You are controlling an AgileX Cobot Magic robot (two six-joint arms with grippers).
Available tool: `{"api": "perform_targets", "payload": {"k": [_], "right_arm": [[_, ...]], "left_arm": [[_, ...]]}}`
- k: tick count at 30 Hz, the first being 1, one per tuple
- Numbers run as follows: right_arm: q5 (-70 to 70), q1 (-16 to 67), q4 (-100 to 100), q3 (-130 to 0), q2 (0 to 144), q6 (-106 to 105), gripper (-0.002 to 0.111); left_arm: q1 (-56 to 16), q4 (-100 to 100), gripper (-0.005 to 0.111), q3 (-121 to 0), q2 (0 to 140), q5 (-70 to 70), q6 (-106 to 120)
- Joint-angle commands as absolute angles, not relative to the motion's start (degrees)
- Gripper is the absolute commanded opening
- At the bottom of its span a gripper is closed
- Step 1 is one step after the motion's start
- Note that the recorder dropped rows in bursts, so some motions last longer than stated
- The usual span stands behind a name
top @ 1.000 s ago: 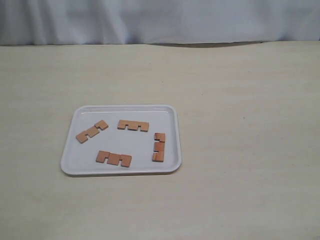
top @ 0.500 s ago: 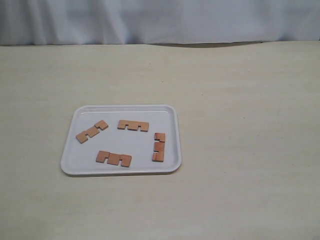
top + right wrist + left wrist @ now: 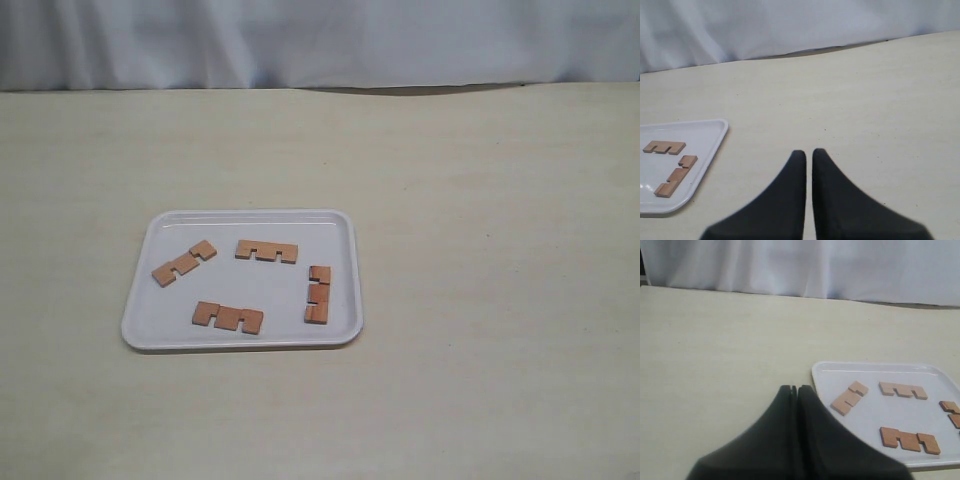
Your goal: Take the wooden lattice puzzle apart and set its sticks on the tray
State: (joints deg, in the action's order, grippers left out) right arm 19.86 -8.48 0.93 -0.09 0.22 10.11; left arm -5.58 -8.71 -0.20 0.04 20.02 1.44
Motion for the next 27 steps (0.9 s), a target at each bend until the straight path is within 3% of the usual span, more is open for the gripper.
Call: {"api": "perform_targets", "payload": {"k": [1, 27], "right_arm": [[19.66, -8.82, 0.85, 0.0, 0.0, 10.3, 0.004], [19.66, -8.82, 0.64, 0.0, 0.0, 10.3, 0.004]], "left_arm": [[-6.04, -5.14, 0.0, 0.0, 0.0, 18.29, -0.96], [-6.04, 0.65, 0.0, 0.0, 0.0, 20.23, -6.34]]}}
